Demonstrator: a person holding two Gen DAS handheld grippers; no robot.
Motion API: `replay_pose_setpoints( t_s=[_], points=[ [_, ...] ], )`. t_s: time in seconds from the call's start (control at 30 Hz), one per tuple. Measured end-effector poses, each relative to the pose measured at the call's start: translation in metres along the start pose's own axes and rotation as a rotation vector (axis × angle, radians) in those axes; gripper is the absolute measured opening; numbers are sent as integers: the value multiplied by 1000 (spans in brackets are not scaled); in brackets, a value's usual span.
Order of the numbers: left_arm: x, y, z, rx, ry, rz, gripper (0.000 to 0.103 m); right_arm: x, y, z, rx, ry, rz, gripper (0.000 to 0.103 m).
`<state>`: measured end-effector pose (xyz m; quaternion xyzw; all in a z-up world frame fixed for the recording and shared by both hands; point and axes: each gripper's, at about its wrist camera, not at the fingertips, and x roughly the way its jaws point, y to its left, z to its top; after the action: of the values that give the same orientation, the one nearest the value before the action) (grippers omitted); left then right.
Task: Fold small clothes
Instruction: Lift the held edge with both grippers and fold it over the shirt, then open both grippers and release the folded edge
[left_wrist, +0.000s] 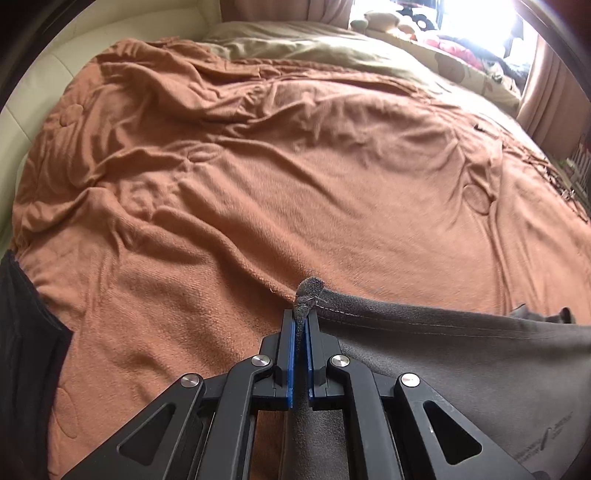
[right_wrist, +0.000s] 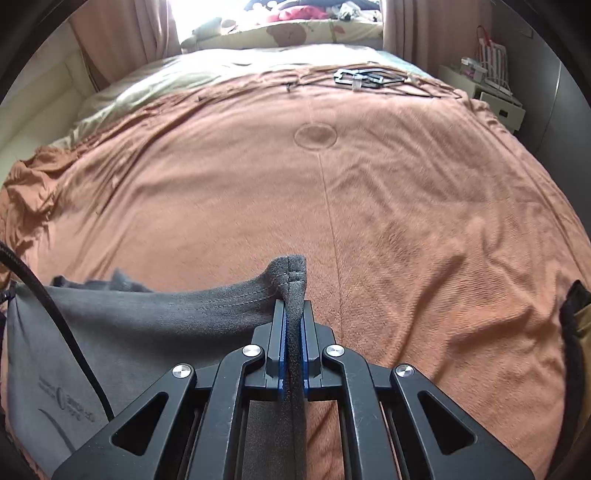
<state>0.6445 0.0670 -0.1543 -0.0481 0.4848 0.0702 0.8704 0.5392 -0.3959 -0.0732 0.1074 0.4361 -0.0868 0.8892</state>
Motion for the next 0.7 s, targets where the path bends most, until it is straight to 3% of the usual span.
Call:
replay_pose_setpoints(
  t_s=[0.13,0.4,0.47,0.57,0.7],
  points=[
    [5,-1,-1,5,-12,13,5,6,-3,8,5,-14,1,2],
    [-9,1,12,6,-87,45,5,-21,7,13,-18,-134,-28,2],
    [-4,-2,14,6,-78,54,5,-15,10,14,-21,-130,-29,2],
    [14,-10,12,36,2,49,10,5,14,14,-23,-68,-32,4],
    [8,-9,5,40,0,51,20,15,13,13,-17,-4,-51,12]
  ],
)
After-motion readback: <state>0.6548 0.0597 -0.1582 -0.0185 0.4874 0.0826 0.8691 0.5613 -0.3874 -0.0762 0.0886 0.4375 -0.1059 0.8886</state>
